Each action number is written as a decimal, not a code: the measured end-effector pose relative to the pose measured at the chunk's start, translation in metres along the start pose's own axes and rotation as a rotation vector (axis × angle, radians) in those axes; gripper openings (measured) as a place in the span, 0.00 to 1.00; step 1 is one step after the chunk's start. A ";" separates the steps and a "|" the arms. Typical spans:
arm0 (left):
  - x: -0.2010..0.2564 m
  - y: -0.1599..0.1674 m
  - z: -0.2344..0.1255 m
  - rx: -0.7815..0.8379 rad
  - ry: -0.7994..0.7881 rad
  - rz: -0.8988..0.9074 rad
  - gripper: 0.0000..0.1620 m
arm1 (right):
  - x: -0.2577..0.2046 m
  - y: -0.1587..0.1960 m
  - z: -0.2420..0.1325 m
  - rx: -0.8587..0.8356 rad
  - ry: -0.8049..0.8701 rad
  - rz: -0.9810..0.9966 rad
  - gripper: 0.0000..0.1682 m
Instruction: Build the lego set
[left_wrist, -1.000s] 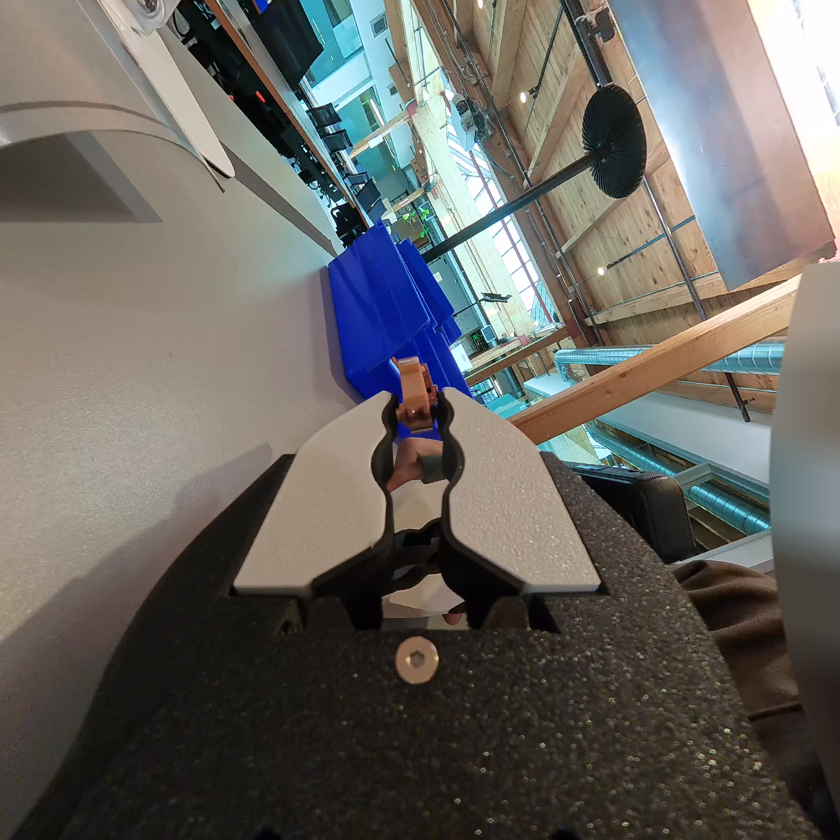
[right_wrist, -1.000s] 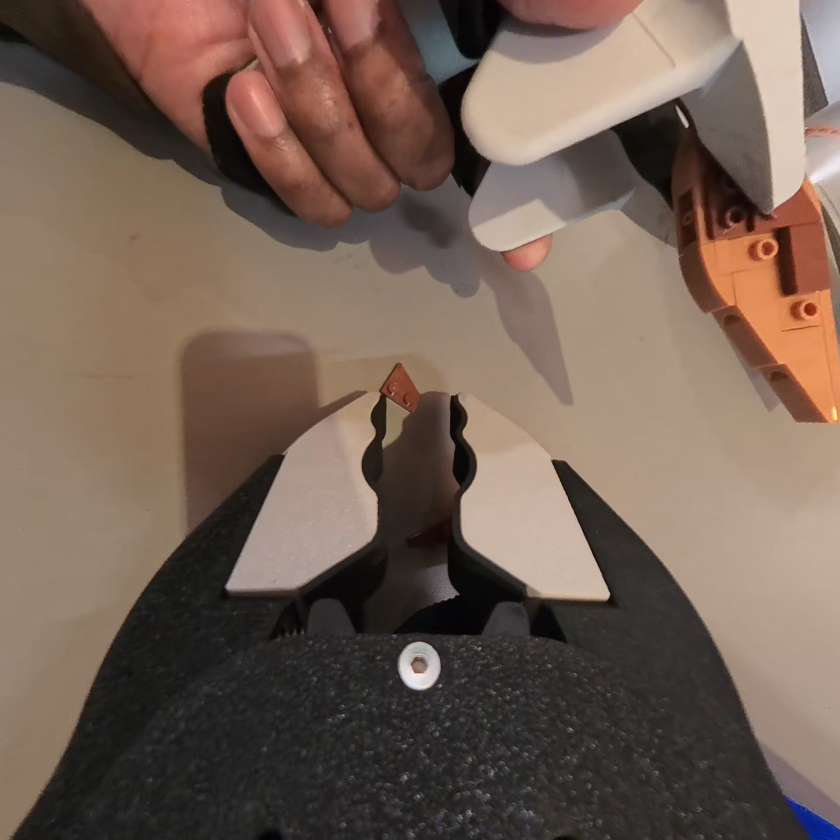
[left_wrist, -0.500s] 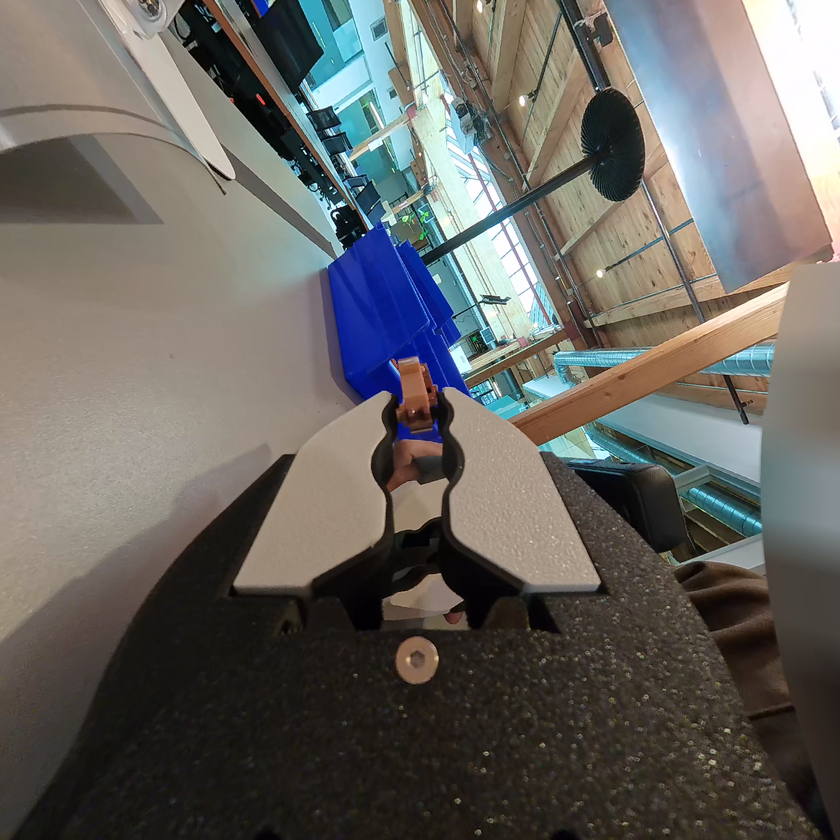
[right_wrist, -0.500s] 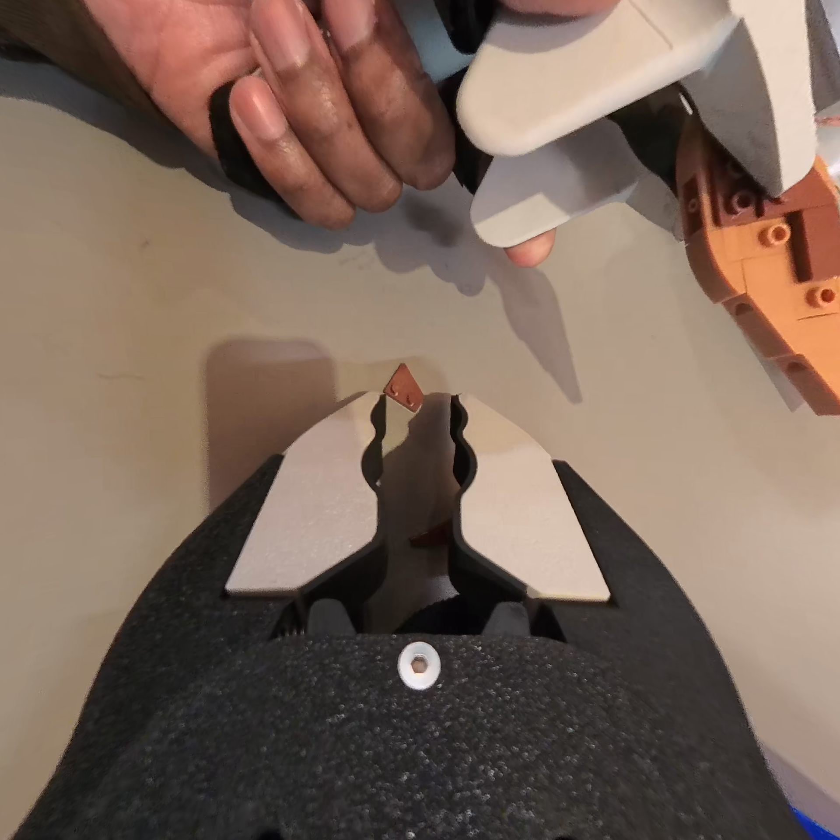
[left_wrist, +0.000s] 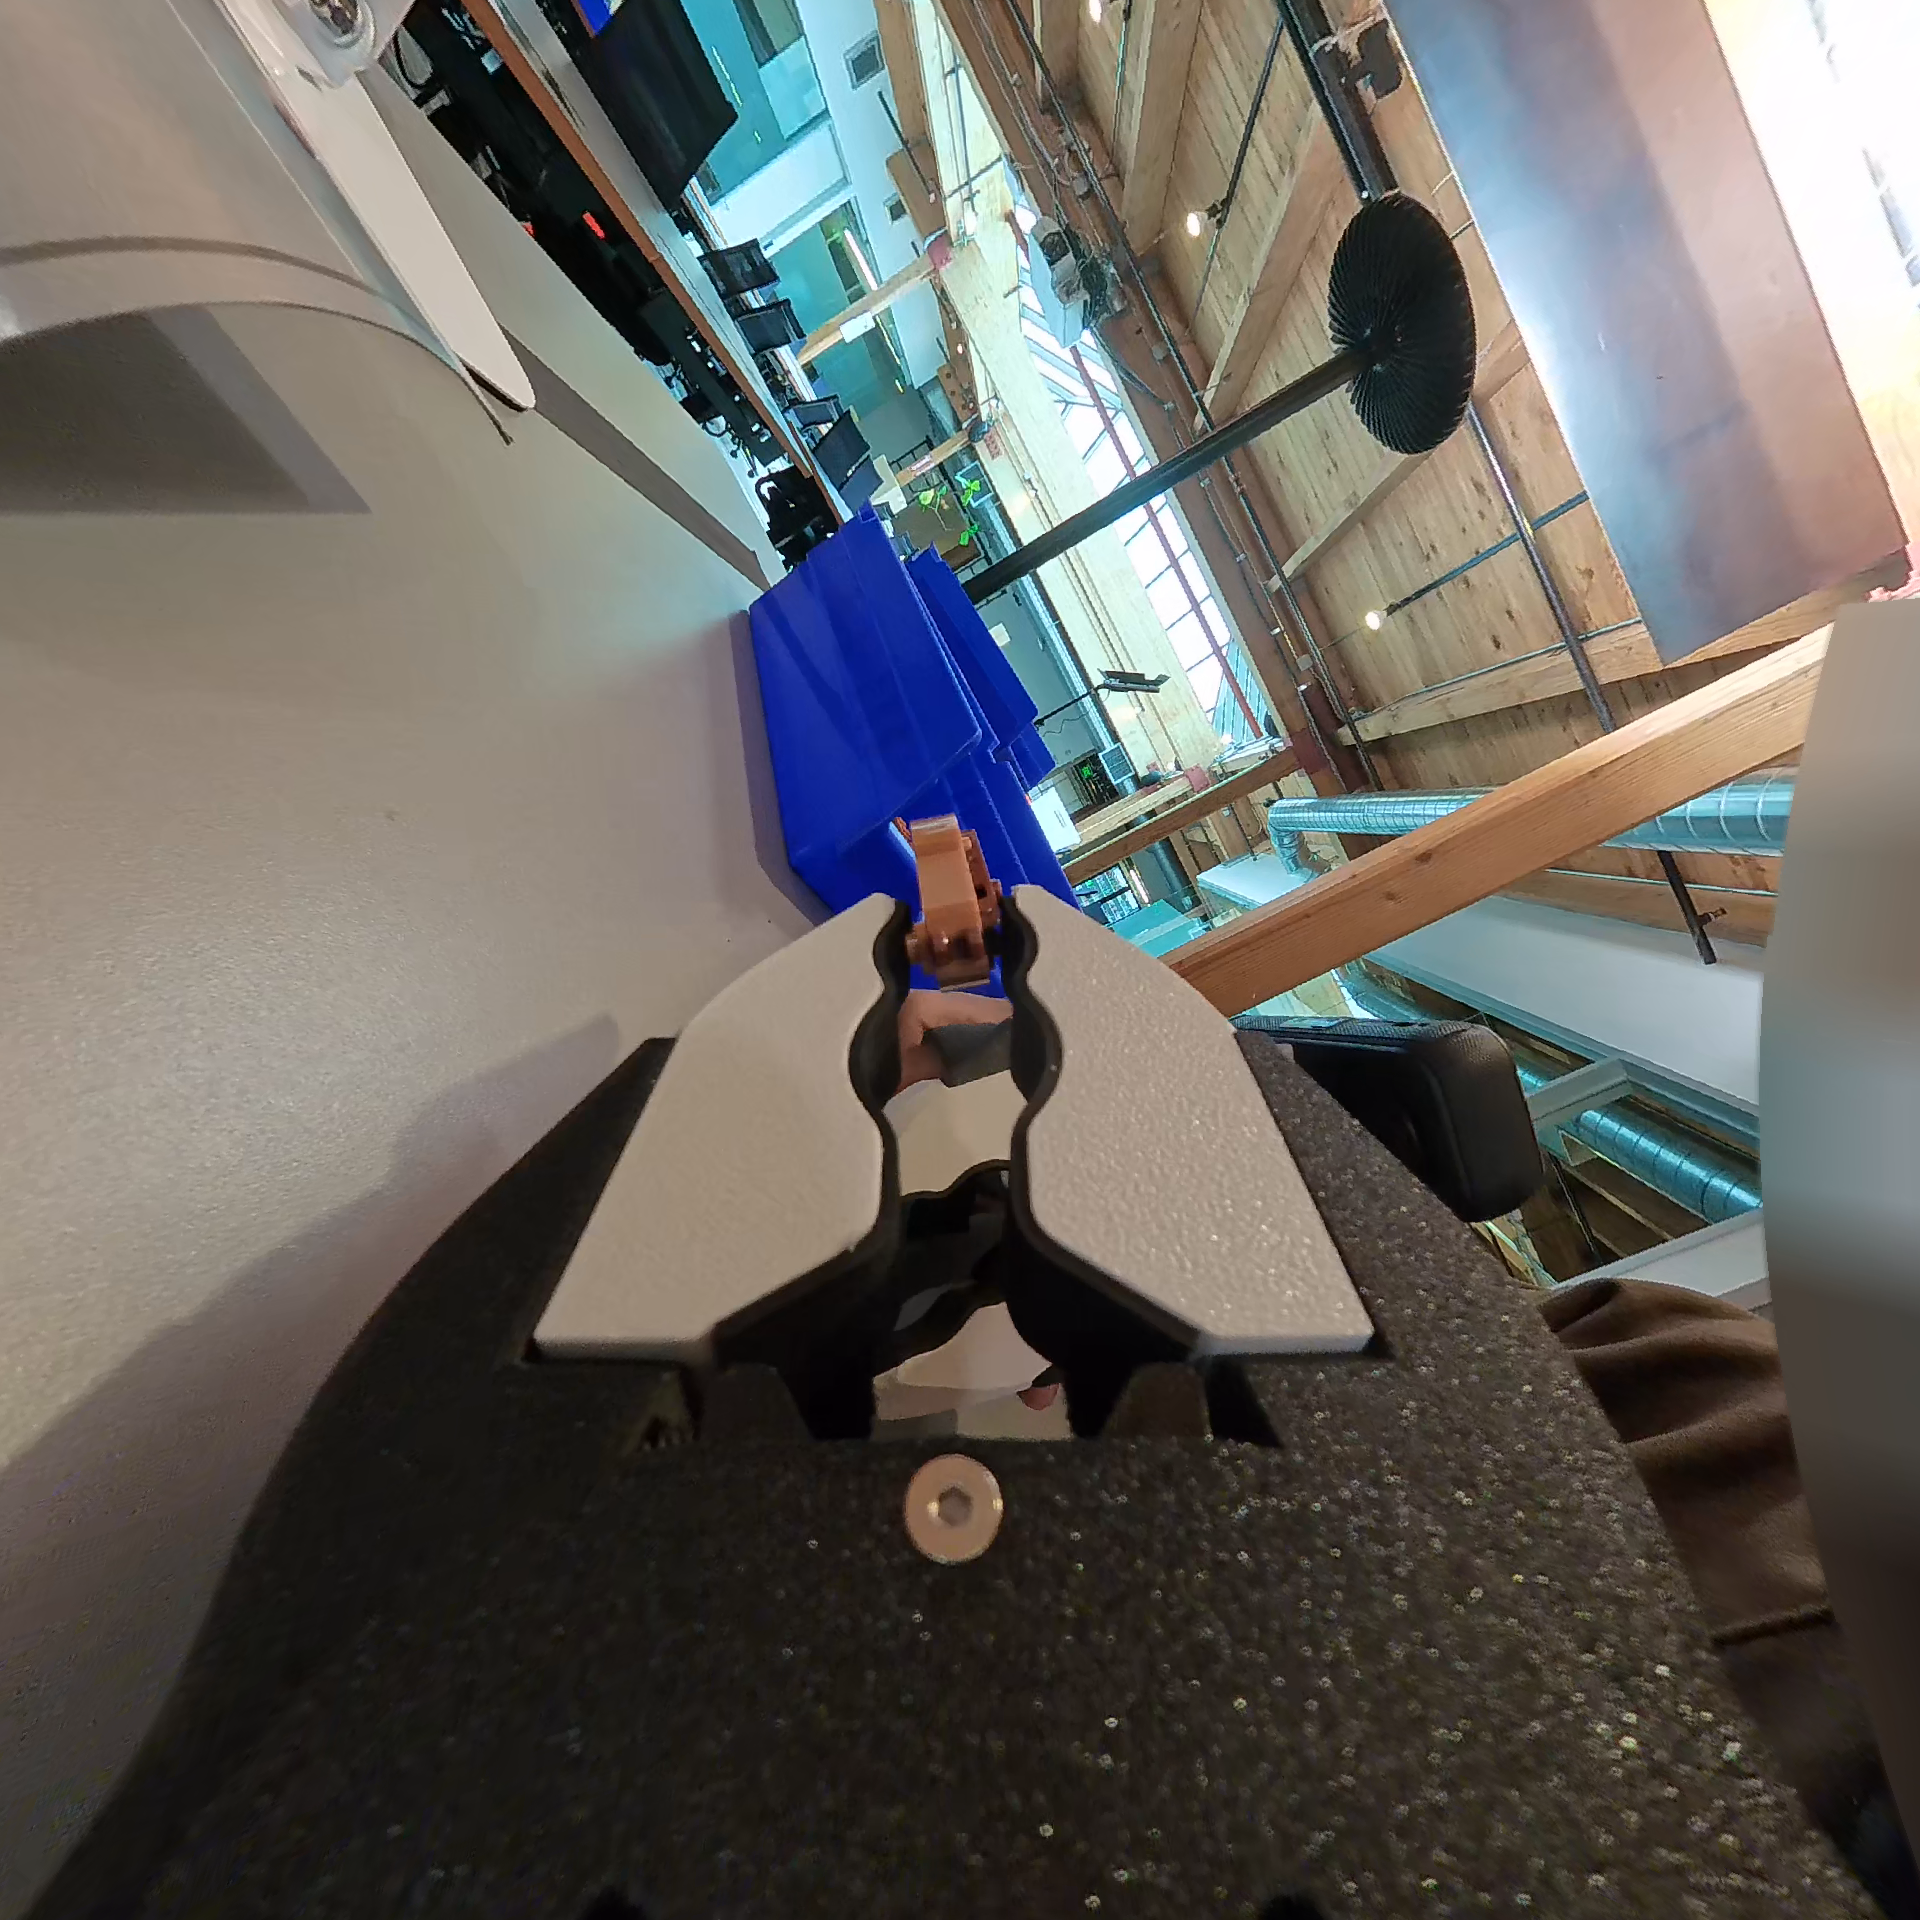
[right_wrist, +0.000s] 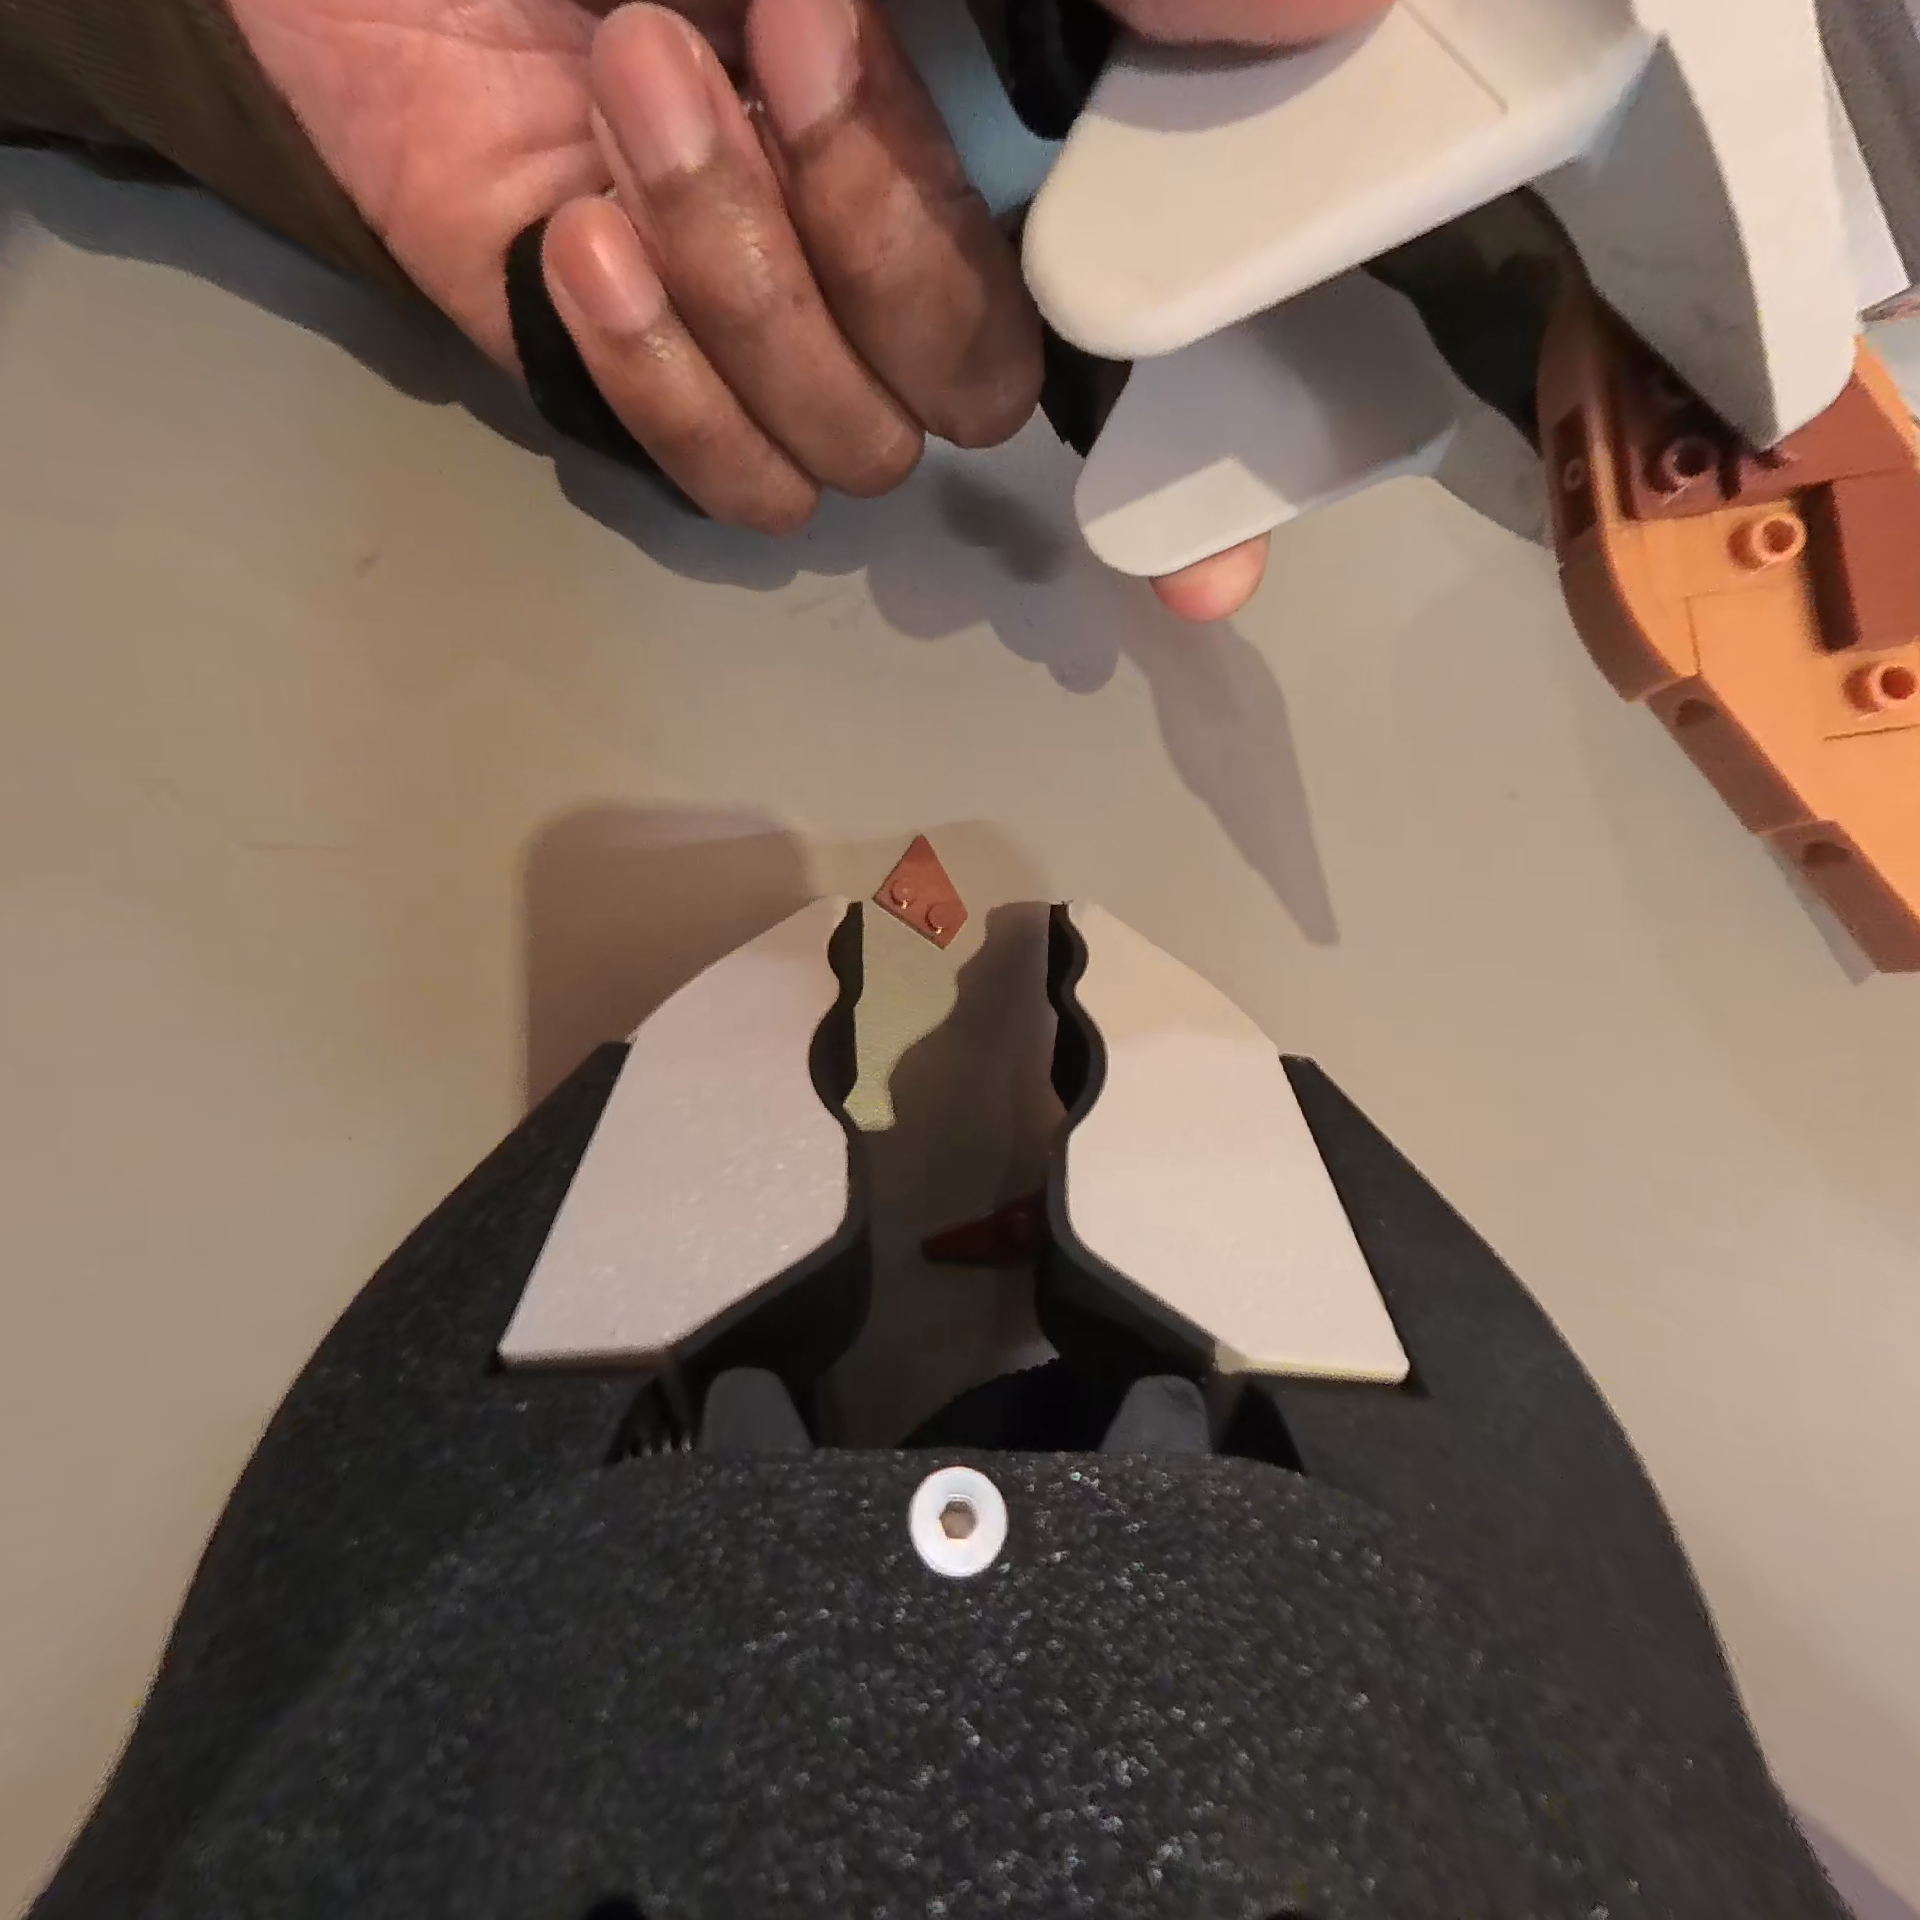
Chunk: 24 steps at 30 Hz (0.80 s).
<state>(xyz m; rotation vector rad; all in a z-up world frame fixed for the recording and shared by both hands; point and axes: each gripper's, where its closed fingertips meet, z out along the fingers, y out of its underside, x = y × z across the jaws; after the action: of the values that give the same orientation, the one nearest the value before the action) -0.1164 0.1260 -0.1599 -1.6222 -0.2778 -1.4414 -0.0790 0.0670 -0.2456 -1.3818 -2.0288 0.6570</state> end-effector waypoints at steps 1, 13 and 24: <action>0.000 0.000 0.000 0.000 0.000 0.000 0.10 | 0.000 0.000 0.000 0.000 -0.001 -0.003 0.20; -0.002 -0.003 -0.002 0.015 -0.005 -0.013 0.10 | 0.007 0.004 -0.007 0.028 0.060 0.031 0.20; -0.009 -0.014 -0.008 0.063 -0.006 -0.068 0.10 | 0.031 0.007 -0.036 0.214 0.081 0.317 0.19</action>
<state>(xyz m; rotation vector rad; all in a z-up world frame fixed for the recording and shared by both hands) -0.1344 0.1316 -0.1619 -1.5795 -0.3807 -1.4646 -0.0575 0.1012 -0.2190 -1.5848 -1.6378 0.9094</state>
